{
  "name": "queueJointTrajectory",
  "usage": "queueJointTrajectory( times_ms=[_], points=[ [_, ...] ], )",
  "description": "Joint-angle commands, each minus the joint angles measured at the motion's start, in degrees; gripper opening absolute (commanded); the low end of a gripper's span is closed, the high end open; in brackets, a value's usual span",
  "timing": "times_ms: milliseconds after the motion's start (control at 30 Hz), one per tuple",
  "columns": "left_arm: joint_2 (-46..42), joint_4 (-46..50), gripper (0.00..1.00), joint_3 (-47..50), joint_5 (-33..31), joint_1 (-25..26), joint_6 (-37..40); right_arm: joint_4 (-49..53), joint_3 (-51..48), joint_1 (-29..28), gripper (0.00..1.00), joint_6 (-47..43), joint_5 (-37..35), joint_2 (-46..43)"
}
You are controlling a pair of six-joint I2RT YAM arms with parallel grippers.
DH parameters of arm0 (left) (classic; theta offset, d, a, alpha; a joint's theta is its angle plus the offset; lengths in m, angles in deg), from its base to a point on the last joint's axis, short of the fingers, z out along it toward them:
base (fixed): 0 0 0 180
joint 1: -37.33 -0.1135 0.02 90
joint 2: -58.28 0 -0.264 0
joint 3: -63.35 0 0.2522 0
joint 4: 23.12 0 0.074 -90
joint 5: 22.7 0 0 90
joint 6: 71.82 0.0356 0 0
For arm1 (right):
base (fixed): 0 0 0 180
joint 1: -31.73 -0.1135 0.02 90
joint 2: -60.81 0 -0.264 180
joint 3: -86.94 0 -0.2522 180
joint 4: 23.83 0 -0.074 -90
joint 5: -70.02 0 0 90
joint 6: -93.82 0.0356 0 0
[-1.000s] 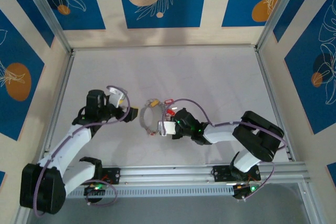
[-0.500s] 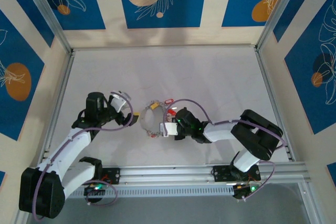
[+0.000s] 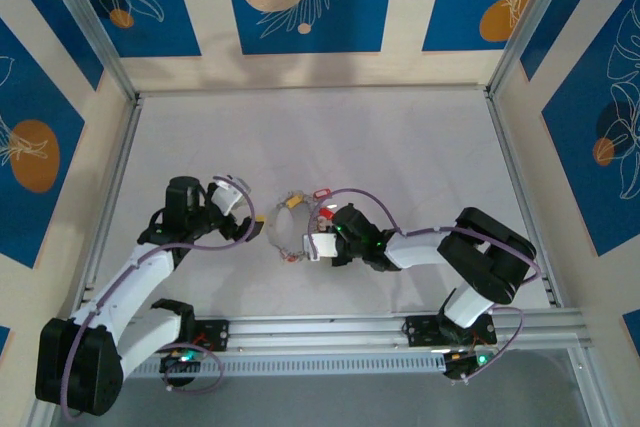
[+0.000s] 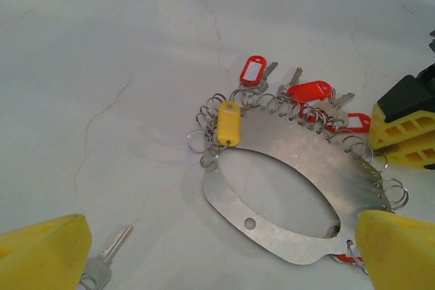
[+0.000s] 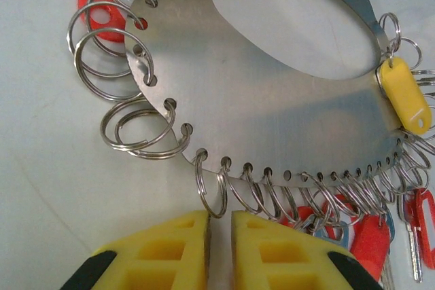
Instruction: Put the keys on the keyring
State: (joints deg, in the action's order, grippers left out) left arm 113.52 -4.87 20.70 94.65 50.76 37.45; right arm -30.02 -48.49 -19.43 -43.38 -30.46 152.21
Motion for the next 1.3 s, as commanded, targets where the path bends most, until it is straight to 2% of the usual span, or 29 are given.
queueJointTrajectory(
  times_ms=[0,267,433,600,900,1067,1267],
  points=[
    [-0.13,0.24,0.99,-0.56,-0.20,0.65,0.80,2.38,1.44,-1.20,0.18,-0.53,1.80,1.90],
    [-0.15,-0.57,1.00,-0.20,-0.20,0.64,0.51,1.04,2.19,-1.70,0.17,-1.39,0.55,3.87],
    [-0.30,-0.98,1.00,-0.07,0.33,0.64,0.54,-1.18,2.12,-1.67,0.09,-1.52,-0.21,4.54],
    [-1.31,-0.17,0.99,-0.15,3.01,0.81,2.96,-4.09,-0.09,-0.73,0.02,-0.06,0.95,1.22],
    [1.09,4.30,0.84,-4.88,10.55,4.70,14.21,-7.97,-3.17,3.81,0.00,6.84,8.89,-9.14],
    [3.57,4.38,0.81,-8.02,10.11,8.08,15.72,-9.02,-4.01,6.77,0.00,11.92,15.76,-14.78],
    [6.89,3.90,0.75,-11.07,7.25,14.83,18.29,-8.59,-3.59,9.52,0.00,16.01,22.73,-19.46]
  ],
)
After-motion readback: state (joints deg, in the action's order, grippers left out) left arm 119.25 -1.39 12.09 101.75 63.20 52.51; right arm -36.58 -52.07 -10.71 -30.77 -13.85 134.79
